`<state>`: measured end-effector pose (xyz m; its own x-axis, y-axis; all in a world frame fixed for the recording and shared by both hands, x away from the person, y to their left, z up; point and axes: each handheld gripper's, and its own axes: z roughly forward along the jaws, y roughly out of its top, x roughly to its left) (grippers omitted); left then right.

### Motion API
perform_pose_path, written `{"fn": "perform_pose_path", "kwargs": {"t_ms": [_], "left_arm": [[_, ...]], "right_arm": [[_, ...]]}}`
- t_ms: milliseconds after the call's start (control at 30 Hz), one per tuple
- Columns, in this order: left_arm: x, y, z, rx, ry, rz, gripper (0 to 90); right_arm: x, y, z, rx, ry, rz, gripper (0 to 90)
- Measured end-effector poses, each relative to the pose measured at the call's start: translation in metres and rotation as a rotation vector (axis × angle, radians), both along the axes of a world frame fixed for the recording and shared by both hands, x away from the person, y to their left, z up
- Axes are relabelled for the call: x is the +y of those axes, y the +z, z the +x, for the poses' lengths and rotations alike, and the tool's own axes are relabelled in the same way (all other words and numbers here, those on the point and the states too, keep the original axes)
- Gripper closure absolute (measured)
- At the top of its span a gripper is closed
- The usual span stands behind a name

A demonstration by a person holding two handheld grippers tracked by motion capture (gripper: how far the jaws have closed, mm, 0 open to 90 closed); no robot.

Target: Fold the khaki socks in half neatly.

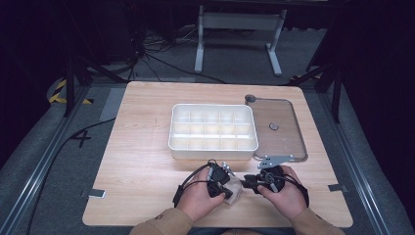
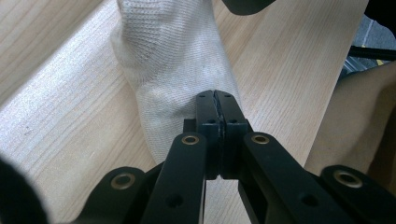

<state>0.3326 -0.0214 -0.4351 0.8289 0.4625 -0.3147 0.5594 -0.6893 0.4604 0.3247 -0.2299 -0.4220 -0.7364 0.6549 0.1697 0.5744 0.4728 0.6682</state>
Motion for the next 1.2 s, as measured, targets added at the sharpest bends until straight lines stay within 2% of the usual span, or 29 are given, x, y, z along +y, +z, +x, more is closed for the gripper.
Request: {"fn": "perform_pose_path", "kwargs": {"t_ms": [200, 400, 467, 633, 767, 833, 867, 900, 933, 967, 1033, 1200], "left_arm": [[-0.001, -0.001, -0.002, -0.007, -0.002, -0.004, 89.8], [-0.003, 0.000, -0.004, -0.005, -0.019, 0.018, 89.8], [-0.004, -0.001, -0.004, -0.005, -0.019, 0.008, 89.7], [-0.004, -0.001, -0.005, 0.005, -0.012, 0.016, 89.8], [-0.004, -0.002, -0.005, -0.009, -0.014, 0.005, 89.8], [-0.004, -0.001, -0.006, 0.002, -0.011, 0.014, 89.8], [-0.004, -0.001, -0.005, -0.006, -0.020, 0.018, 89.8], [-0.004, 0.000, -0.006, 0.006, -0.019, 0.029, 89.8], [-0.004, -0.002, -0.006, 0.003, -0.021, 0.014, 89.7], [-0.003, -0.001, -0.005, 0.008, -0.027, 0.024, 89.7], [-0.002, -0.003, -0.006, 0.012, -0.024, 0.008, 89.6], [-0.002, -0.003, -0.007, 0.024, -0.024, 0.021, 89.4]], "right_arm": [[0.003, -0.003, 0.001, 0.017, -0.022, 0.029, 57.2], [0.009, -0.010, 0.002, 0.040, -0.020, 0.031, 51.2], [0.011, -0.012, 0.002, 0.049, -0.015, 0.031, 50.3], [0.012, -0.016, 0.004, 0.054, -0.010, 0.034, 49.7], [0.015, -0.018, 0.005, 0.059, -0.002, 0.050, 47.5], [0.016, -0.019, 0.006, 0.063, 0.002, 0.055, 46.7], [0.017, -0.020, 0.006, 0.068, 0.006, 0.056, 46.5], [0.018, -0.021, 0.007, 0.068, 0.007, 0.055, 46.2], [0.018, -0.022, 0.007, 0.070, 0.008, 0.057, 46.2], [0.018, -0.022, 0.007, 0.070, 0.009, 0.055, 46.4], [0.017, -0.025, 0.009, 0.080, 0.009, 0.061, 46.3], [0.016, -0.031, 0.014, 0.109, 0.007, 0.078, 45.7]]}}
